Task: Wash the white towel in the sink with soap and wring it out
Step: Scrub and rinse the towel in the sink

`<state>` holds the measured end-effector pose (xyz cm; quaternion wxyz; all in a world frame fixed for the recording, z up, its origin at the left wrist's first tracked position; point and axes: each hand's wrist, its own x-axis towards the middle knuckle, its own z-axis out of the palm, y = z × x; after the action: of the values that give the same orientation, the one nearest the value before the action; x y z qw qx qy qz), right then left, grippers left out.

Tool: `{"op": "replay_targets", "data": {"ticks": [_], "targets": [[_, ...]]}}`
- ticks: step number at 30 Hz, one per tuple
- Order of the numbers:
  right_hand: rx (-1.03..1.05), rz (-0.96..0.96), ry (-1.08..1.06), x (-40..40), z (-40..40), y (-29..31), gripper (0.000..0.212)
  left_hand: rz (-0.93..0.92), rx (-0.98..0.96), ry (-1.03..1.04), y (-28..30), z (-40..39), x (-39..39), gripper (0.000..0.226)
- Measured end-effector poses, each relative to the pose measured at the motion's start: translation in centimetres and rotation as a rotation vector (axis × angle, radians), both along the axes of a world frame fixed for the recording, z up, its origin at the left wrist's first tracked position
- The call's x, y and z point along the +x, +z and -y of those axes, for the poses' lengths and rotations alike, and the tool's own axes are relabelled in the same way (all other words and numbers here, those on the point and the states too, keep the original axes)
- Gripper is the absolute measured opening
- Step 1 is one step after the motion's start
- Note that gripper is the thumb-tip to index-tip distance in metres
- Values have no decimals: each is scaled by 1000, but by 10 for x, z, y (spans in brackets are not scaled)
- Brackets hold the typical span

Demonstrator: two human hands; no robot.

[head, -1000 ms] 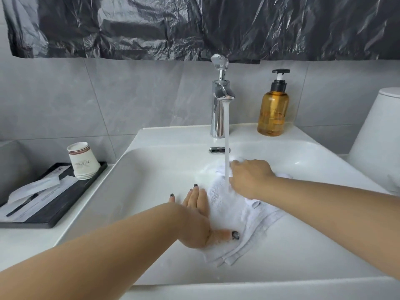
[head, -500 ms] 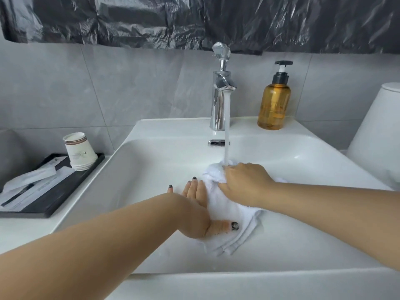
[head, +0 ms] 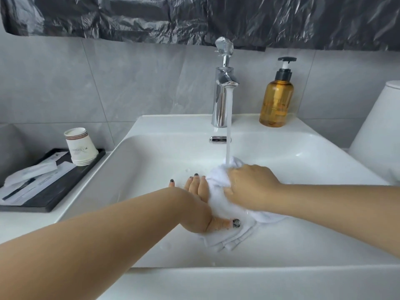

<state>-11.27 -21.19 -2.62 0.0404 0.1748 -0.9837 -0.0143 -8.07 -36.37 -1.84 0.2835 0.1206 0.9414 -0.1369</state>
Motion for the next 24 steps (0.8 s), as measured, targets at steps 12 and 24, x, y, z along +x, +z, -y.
{"op": "replay_targets", "data": {"ticks": [12,24], "targets": [[-69,-18,-5,0,2,-1,25,18,79,19,-5,4,-3,114],[-34,-23,-110,-55,10,-10,36,-43,18,12,-10,2,-2,95]]}}
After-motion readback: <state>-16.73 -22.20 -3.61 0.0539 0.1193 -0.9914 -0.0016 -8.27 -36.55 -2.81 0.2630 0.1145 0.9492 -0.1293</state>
